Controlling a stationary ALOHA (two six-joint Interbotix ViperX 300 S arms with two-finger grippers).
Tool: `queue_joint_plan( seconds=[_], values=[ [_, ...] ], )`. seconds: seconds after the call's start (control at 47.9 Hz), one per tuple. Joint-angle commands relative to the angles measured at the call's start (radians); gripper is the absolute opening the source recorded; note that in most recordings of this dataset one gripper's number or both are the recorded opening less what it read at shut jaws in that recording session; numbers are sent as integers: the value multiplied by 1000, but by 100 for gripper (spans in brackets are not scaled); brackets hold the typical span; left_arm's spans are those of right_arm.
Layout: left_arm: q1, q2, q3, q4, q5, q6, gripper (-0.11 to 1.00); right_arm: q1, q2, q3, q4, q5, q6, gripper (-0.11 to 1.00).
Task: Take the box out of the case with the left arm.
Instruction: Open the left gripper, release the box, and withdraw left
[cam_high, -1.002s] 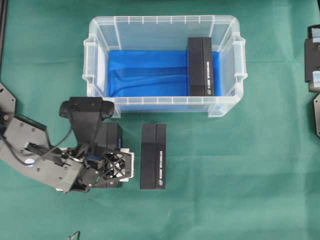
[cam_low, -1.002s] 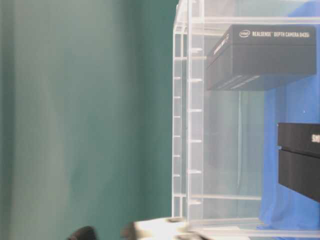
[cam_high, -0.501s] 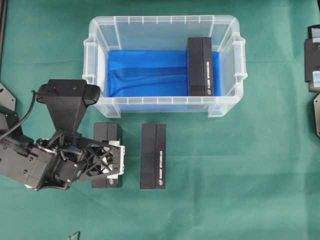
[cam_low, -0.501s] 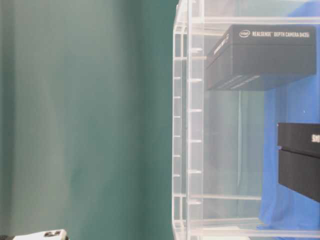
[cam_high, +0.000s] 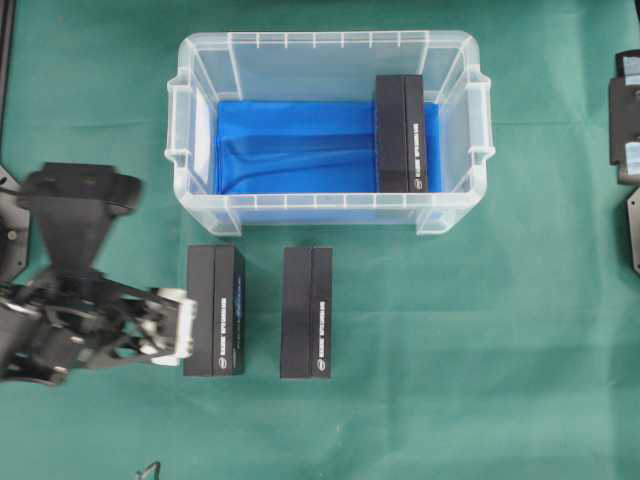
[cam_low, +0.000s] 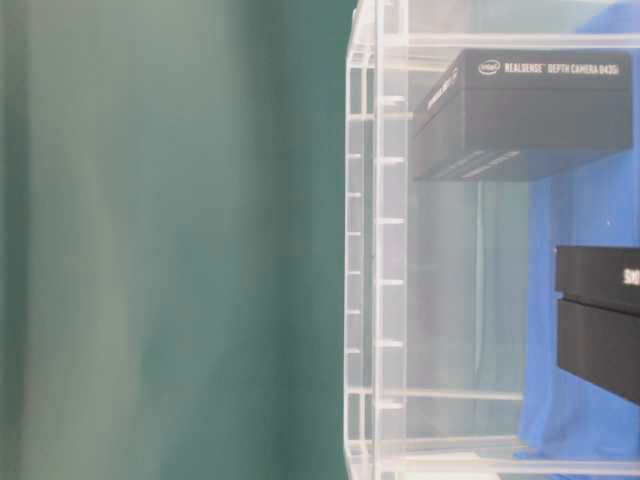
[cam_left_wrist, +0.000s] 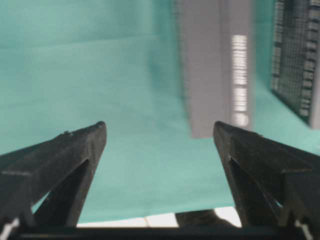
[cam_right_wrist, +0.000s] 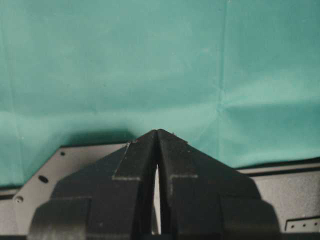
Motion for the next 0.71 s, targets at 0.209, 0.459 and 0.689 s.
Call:
queue_joint_plan(
  seconds=[0.209, 0.459, 0.689],
  values=[
    [-31, -170, 132, 2, -3, -15, 90, 0, 0, -9, 2, 0, 2, 2],
    [-2, -229, 179, 3, 3, -3, 90, 0, 0, -11, 2, 2, 0, 2],
    [124, -318, 235, 2, 2, 121, 90, -2, 0, -9, 0, 2, 0, 2]
  ],
)
